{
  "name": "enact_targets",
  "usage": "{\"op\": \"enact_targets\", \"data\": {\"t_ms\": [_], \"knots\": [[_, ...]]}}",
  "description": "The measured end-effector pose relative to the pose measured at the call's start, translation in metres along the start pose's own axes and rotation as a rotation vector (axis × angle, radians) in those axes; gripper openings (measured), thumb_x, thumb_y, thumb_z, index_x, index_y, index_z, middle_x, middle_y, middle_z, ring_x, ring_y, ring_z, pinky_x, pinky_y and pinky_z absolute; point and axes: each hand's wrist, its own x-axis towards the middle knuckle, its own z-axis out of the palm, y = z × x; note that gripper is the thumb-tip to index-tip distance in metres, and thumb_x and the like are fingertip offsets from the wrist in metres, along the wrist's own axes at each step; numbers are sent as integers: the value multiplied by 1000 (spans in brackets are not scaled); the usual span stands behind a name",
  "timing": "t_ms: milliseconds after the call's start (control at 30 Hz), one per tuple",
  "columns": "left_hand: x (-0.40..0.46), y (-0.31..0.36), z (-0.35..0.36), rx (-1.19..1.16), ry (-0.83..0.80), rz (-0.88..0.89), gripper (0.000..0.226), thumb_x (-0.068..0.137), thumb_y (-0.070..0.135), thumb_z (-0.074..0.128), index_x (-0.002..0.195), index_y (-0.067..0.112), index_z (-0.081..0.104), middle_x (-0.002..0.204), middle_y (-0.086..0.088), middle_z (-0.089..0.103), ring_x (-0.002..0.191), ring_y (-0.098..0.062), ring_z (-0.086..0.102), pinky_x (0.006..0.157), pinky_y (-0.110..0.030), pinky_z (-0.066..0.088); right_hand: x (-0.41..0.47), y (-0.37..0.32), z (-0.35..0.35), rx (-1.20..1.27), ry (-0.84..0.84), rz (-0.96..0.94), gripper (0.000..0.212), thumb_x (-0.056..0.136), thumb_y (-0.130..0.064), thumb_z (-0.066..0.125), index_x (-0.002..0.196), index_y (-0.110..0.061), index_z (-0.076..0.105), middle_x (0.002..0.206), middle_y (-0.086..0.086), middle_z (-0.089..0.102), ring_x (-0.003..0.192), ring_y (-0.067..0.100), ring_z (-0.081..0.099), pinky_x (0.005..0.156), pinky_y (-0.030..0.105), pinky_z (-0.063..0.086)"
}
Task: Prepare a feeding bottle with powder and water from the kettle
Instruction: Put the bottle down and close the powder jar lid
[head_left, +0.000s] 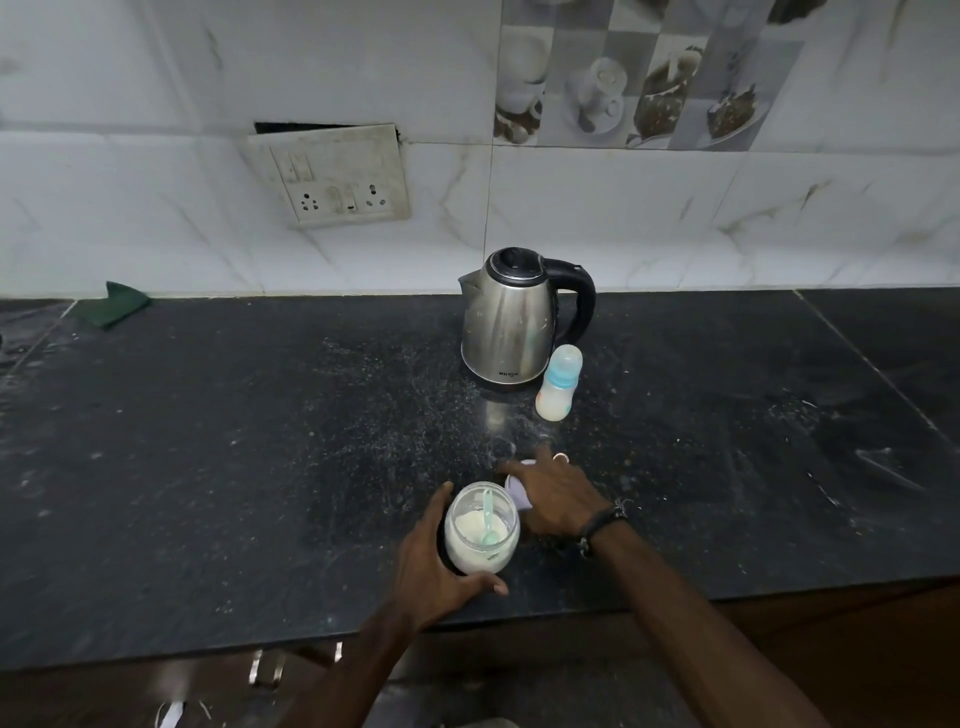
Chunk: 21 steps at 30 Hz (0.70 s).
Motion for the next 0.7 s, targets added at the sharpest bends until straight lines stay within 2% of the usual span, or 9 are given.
{"op": "enact_targets", "data": {"t_ms": [100, 233, 367, 433, 500, 600, 633, 700], "knots": [[0, 2, 2, 13, 22, 3, 122, 38, 65, 94, 142, 18, 49, 134, 11, 62, 125, -4, 56, 105, -38, 48, 0, 5, -14, 61, 97, 29, 69, 78, -41, 68, 139, -41, 36, 127, 14, 38, 103, 37, 50, 89, 43, 50], [-1, 10, 3, 21, 42, 11, 101, 45, 61, 94, 132, 28, 56, 124, 20, 65, 116, 3, 59, 99, -30, 50, -9, 4, -43, 273, 230, 18, 56, 80, -38, 69, 130, -31, 45, 118, 8, 40, 99, 32, 50, 92, 38, 45], [-3, 12, 3, 36, 53, 13, 94, 50, 59, 93, 131, 28, 57, 123, 21, 65, 115, 3, 60, 97, -31, 52, -21, -3, -61, 510, 356, -41, 41, 74, -43, 75, 101, -27, 48, 95, -4, 54, 82, 10, 54, 66, 25, 41], [-3, 13, 3, 50, 54, 21, 94, 51, 58, 93, 132, 28, 56, 124, 21, 65, 115, 4, 60, 97, -29, 51, -25, -6, -64, 524, 356, -54, 42, 67, -50, 77, 89, -26, 50, 90, -9, 58, 78, 6, 55, 62, 24, 41], [-3, 15, 2, 61, 50, 27, 93, 52, 58, 92, 133, 31, 54, 125, 22, 64, 115, 4, 59, 97, -25, 50, -28, -8, -64, 504, 352, -91, 38, 61, -56, 76, 74, -27, 55, 92, -11, 64, 84, 7, 59, 69, 30, 50], [-3, 16, 2, 63, 48, 21, 94, 52, 56, 93, 134, 38, 51, 125, 25, 63, 116, 5, 59, 96, -22, 50, -31, -10, -65, 471, 256, -164, 30, 60, -48, 81, 56, -26, 61, 106, -11, 70, 95, 4, 62, 82, 32, 53], [-4, 17, 2, 64, 51, 16, 93, 52, 55, 94, 132, 41, 50, 124, 29, 63, 115, 6, 59, 96, -19, 49, -33, -12, -65, 448, 214, -182, 26, 62, -45, 82, 58, -27, 63, 110, -11, 69, 98, 4, 61, 83, 30, 52], [-5, 18, 2, 63, 51, 8, 91, 51, 54, 94, 129, 49, 47, 122, 37, 60, 114, 9, 58, 94, -13, 47, -36, -15, -65, 384, 183, -216, 26, 65, -42, 83, 78, -29, 65, 112, -10, 65, 101, 8, 58, 82, 26, 45]]}}
